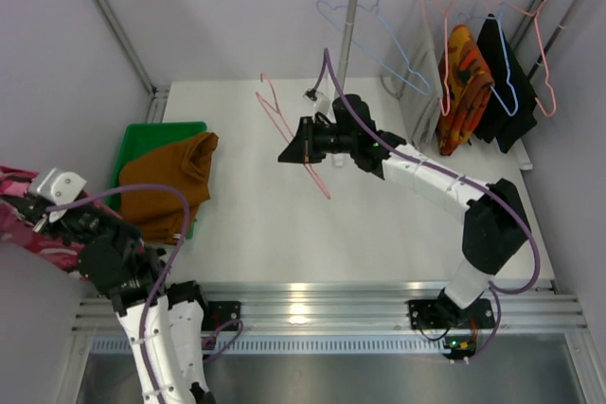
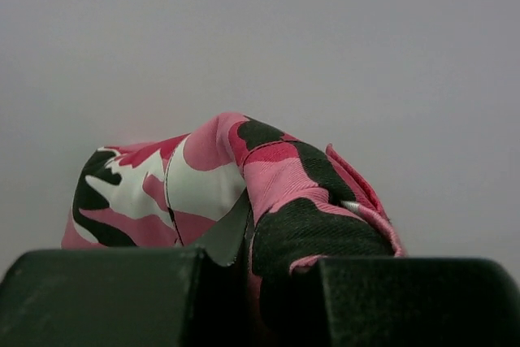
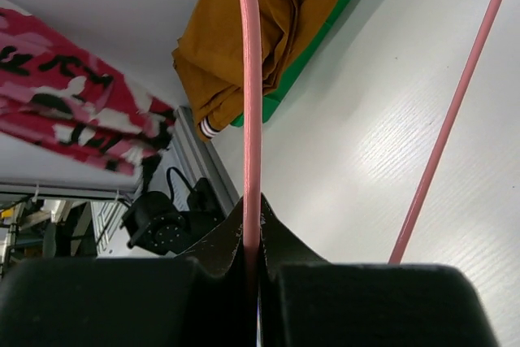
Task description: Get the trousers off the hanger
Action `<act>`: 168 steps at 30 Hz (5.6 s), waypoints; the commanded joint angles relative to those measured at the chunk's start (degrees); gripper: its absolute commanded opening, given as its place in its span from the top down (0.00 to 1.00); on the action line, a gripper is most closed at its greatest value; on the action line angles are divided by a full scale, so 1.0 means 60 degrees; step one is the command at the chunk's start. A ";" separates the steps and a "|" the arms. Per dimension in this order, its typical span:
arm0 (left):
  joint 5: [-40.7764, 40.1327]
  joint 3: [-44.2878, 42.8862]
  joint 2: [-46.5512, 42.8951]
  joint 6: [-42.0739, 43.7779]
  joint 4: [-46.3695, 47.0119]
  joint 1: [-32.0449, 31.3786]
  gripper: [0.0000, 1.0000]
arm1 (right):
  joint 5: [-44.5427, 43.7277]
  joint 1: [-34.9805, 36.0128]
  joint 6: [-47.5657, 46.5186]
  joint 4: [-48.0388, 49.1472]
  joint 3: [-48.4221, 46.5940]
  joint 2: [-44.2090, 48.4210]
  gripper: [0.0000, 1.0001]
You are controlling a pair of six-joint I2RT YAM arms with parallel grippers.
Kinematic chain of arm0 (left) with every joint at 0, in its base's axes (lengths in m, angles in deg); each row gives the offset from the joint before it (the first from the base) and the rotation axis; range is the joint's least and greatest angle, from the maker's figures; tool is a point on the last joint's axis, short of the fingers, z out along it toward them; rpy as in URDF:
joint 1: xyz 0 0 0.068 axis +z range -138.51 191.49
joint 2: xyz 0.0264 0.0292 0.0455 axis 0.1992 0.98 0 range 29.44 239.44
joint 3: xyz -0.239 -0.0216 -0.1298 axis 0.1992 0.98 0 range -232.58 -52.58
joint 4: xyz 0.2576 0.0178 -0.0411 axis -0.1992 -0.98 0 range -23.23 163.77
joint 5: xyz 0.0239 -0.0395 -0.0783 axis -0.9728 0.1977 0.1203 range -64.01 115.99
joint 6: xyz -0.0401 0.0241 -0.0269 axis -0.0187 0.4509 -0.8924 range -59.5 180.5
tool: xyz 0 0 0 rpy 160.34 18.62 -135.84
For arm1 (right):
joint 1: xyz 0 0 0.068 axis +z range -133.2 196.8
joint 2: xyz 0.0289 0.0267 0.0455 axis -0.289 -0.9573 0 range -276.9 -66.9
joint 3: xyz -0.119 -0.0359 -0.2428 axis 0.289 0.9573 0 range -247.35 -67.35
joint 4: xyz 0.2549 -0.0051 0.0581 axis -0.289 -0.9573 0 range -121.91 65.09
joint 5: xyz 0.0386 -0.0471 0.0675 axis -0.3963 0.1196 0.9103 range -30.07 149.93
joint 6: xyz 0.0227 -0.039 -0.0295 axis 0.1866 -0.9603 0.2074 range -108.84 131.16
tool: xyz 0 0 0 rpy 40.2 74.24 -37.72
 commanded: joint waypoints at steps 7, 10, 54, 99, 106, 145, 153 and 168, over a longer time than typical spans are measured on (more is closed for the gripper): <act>0.1453 0.1716 0.1698 0.0332 0.4090 0.0066 1.00 | 0.0472 -0.0196 -0.0185 -0.0030 -0.1070 -0.0719 1.00; 0.2054 0.1382 0.3162 -0.0210 0.4589 0.0052 1.00 | 0.0560 -0.0416 -0.0039 0.0028 -0.1173 -0.0954 1.00; 0.0882 -0.0086 0.7365 -0.1764 -0.6510 -0.3713 0.70 | 0.1542 -0.1603 0.0226 0.0234 0.0263 0.0979 1.00; 0.8017 -0.7030 0.6199 -0.4489 -1.2343 -0.3713 0.01 | 0.4017 -0.8488 -0.1988 -0.4749 -0.2444 0.3491 1.00; 0.7885 -0.6326 0.6008 -0.4430 -1.2035 -0.3713 0.01 | 0.3827 -0.8005 -0.1109 -0.4074 -0.4921 0.1145 1.00; 0.7679 -0.5593 0.5524 -0.4503 -1.1874 -0.3713 0.01 | 0.2113 -0.6700 -0.1941 -0.4951 -0.4267 0.1636 0.28; 0.7958 -0.5476 0.5378 -0.4620 -1.1742 -0.3713 0.01 | 0.2143 -0.9204 -0.2469 -0.5260 -0.4321 0.2022 0.26; 0.7680 -0.5037 0.5188 -0.4503 -1.1757 -0.3713 0.01 | 0.2991 -0.8782 -0.1827 -0.3211 -0.5846 -0.1202 0.28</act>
